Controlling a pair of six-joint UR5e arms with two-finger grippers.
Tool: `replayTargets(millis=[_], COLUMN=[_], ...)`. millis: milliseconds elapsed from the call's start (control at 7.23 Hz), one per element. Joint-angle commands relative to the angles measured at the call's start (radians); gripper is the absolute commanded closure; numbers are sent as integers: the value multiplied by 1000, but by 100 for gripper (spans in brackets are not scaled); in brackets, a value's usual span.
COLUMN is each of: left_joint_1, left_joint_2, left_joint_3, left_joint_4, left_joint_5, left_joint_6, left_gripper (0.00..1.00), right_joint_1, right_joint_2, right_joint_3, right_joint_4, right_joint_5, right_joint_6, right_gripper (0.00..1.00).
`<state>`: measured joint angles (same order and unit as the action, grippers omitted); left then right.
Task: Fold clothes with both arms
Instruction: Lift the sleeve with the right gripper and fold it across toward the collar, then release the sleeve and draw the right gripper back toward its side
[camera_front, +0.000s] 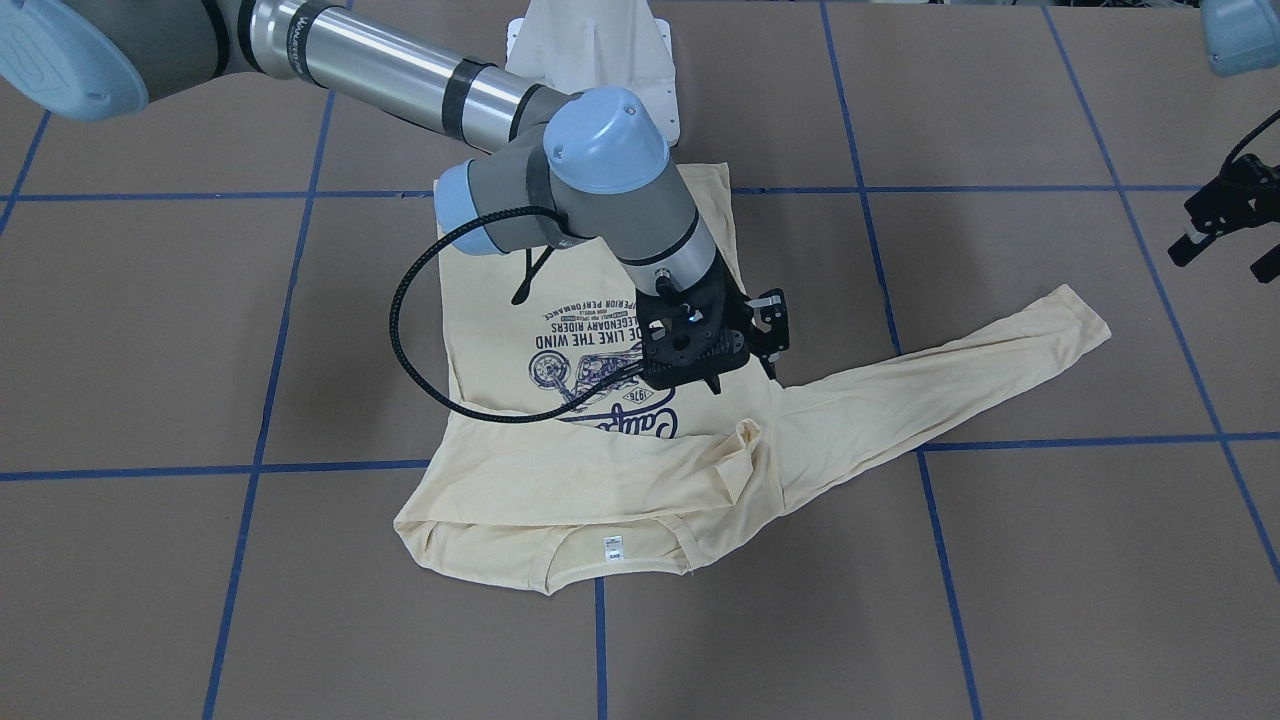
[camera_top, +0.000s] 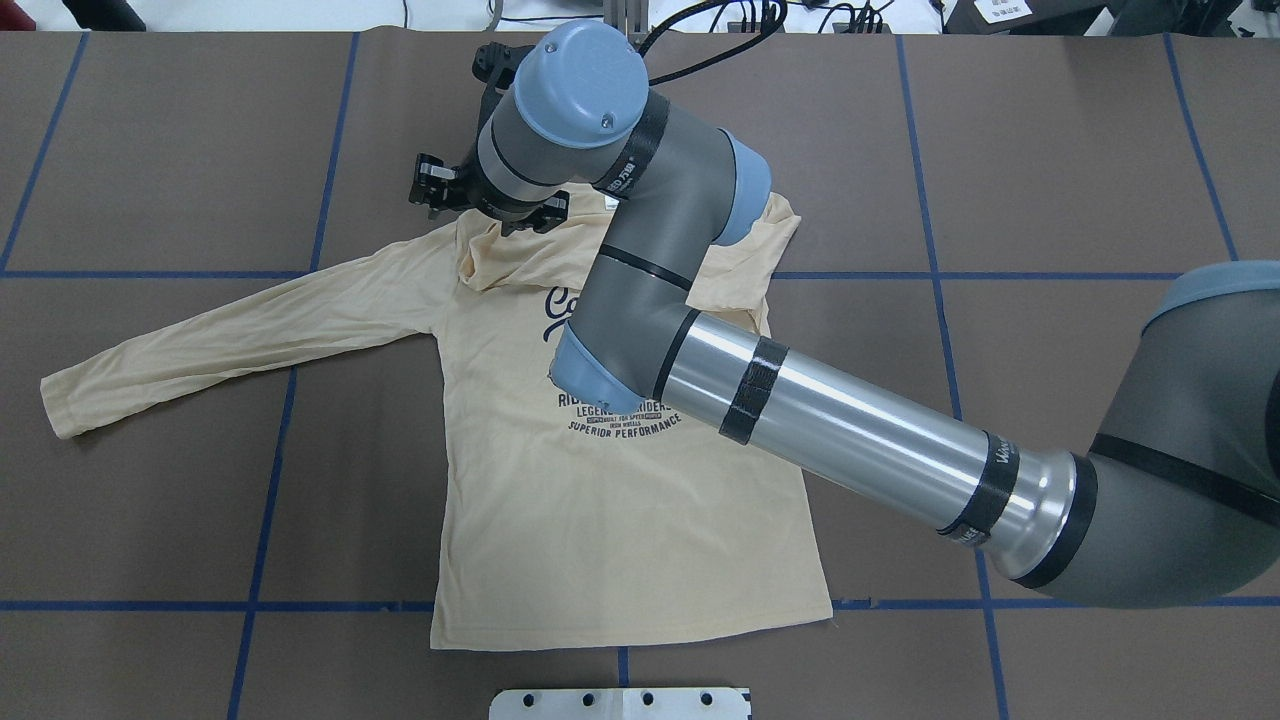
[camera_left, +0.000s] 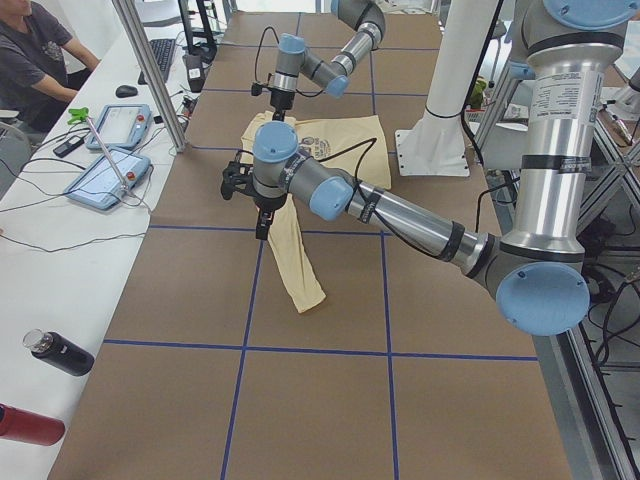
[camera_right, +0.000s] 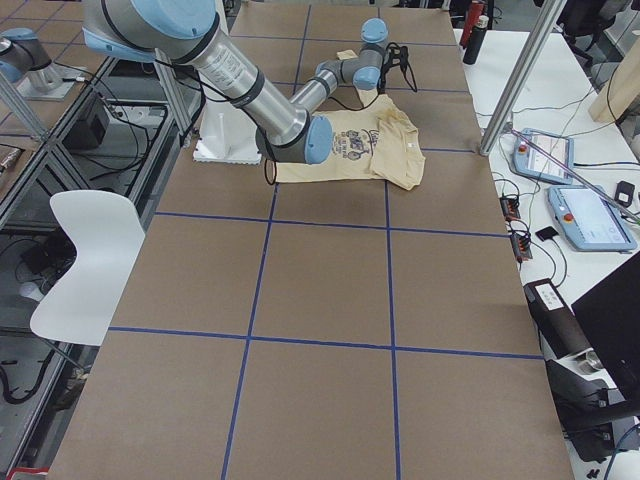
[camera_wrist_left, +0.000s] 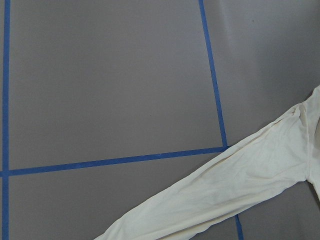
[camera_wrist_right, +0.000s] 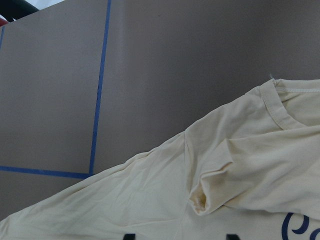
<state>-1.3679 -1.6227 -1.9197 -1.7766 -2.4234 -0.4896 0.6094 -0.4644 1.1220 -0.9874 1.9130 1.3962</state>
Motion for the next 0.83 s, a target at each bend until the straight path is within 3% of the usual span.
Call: replayTargets(millis=[0, 138, 277, 553, 691], left_joint_1=[33, 70, 129, 280, 330], left_joint_2=[-14, -13, -2, 41, 113], left_joint_3=[16, 18, 16, 16, 18], left_joint_4=[-42, -90, -163, -240, -277], left_joint_5=[6, 16, 105, 333, 415], left_joint_6=[-97, -188, -276, -413, -420], left_gripper=[0, 0, 0, 0, 0], right_joint_1=[9, 12, 19, 70, 85], right_joint_2=[-17, -29, -49, -213, -320], right_joint_3=[59, 173, 268, 486, 633], right_joint_4=[-80, -279, -439, -632, -739], right_joint_5=[23, 32, 31, 26, 26], right_joint_6=[49, 38, 2, -131, -257], right_gripper=[0, 0, 0, 0, 0])
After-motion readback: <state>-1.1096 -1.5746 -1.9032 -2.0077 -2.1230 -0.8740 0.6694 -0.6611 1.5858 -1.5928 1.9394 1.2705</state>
